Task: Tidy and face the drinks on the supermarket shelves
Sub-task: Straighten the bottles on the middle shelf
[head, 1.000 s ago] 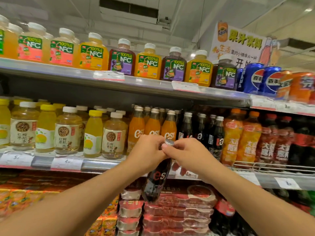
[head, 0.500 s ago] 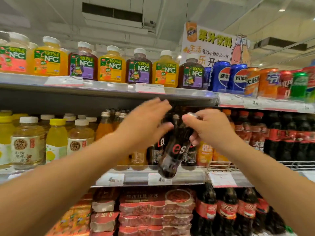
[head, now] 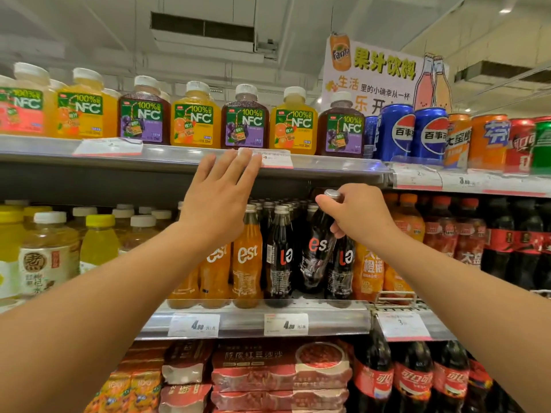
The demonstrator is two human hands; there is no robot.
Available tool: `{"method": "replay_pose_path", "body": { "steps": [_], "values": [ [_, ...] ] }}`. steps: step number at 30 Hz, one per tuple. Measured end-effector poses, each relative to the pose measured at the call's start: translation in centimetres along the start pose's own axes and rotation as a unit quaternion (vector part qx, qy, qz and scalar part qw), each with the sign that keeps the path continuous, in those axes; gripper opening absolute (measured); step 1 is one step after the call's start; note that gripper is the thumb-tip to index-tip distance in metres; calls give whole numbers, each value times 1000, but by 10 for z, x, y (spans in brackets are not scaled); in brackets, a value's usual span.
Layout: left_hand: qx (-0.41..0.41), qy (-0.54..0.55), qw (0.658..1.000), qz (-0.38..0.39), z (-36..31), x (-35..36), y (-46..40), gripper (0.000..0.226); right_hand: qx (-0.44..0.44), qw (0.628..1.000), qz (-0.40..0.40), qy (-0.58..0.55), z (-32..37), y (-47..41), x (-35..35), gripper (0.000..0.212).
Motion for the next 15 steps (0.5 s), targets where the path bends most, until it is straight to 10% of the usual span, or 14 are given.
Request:
{"method": "replay_pose_path", "body": {
  "steps": [15],
  "values": [
    [-13,13,1000,-15,-1,2,1,94,84,992,75,57,-18,-12,49,41]
  ]
}}
Point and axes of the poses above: each hand's wrist, its own y-axis away from the middle knuckle, its own x-axis out of the palm, z = x × y, the point moved 7 cm from there along -y, towards the middle knuckle, and after that the axes turned 8 degrees about -z, right-handed, at the moved point
